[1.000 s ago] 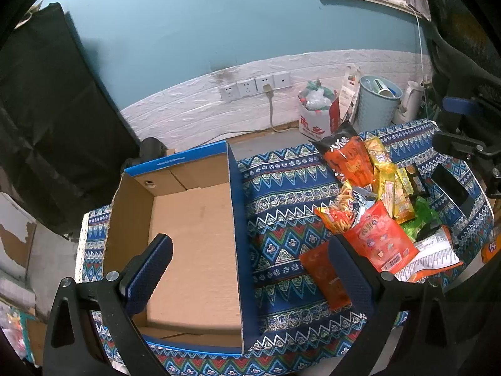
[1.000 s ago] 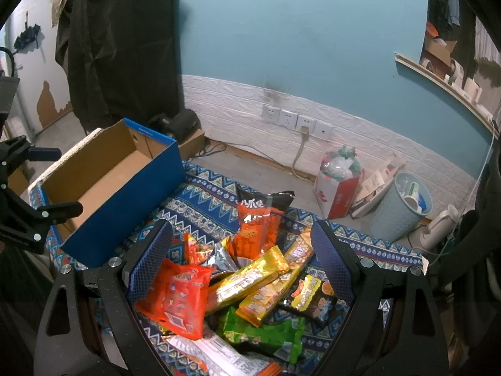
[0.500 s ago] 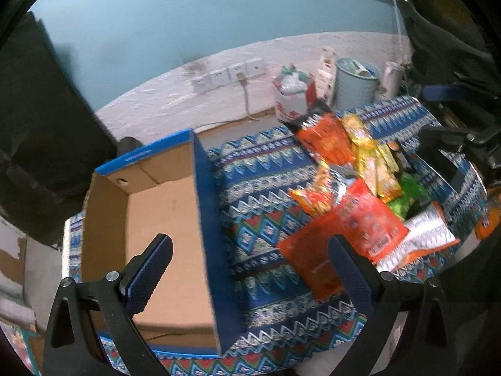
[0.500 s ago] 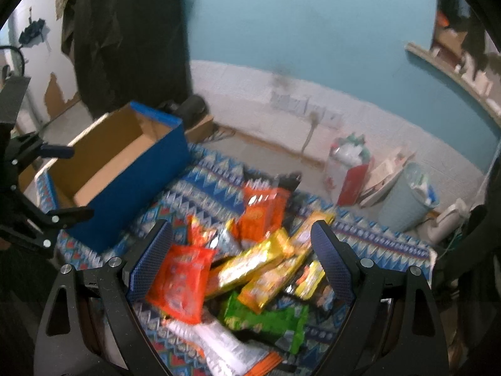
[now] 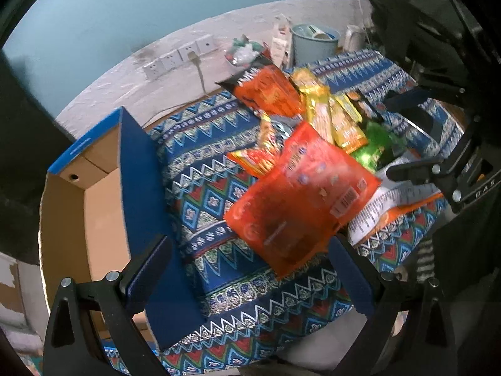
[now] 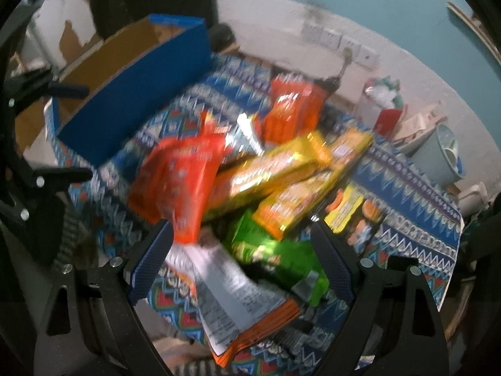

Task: Organize snacks
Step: 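Reach into the snack pile and grasp the white chip bag with the right tool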

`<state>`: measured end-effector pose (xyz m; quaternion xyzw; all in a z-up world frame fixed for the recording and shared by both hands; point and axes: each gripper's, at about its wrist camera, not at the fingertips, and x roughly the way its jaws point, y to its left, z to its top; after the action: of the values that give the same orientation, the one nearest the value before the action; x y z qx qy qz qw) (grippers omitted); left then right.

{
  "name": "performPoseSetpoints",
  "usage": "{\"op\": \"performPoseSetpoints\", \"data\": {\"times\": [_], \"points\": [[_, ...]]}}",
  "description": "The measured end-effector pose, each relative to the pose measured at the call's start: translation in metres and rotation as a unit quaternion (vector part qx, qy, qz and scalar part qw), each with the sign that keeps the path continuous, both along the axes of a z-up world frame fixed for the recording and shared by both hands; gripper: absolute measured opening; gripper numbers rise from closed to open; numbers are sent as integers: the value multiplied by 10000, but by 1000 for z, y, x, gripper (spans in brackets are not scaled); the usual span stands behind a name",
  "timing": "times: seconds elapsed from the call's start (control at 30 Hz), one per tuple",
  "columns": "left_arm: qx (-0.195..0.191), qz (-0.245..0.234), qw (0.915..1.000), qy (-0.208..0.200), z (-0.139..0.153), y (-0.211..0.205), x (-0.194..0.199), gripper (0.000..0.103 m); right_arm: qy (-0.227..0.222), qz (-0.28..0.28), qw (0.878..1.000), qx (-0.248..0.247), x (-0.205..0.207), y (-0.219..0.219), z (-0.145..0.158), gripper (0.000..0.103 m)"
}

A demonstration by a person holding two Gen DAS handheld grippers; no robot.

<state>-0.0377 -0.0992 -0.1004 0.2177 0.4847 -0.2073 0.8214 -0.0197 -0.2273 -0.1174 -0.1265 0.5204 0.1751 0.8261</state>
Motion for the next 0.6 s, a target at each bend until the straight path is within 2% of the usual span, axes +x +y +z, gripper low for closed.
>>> {"op": "performPoseSetpoints", "data": {"times": [0.33, 0.5, 0.57, 0.6], "points": [[84, -153, 9993, 345, -27, -9, 5, 101, 651, 757, 9937, -508, -13, 17, -45, 88], [174, -167, 9988, 429, -36, -12, 7, 101, 874, 930, 9890, -753, -18, 22, -64, 86], [184, -174, 9985, 477, -38, -12, 8, 101, 886, 1019, 9871, -863, -20, 24, -69, 82], [191, -174, 9985, 493, -40, -13, 9, 101, 973, 1049, 9859, -872, -21, 24, -73, 76]]}}
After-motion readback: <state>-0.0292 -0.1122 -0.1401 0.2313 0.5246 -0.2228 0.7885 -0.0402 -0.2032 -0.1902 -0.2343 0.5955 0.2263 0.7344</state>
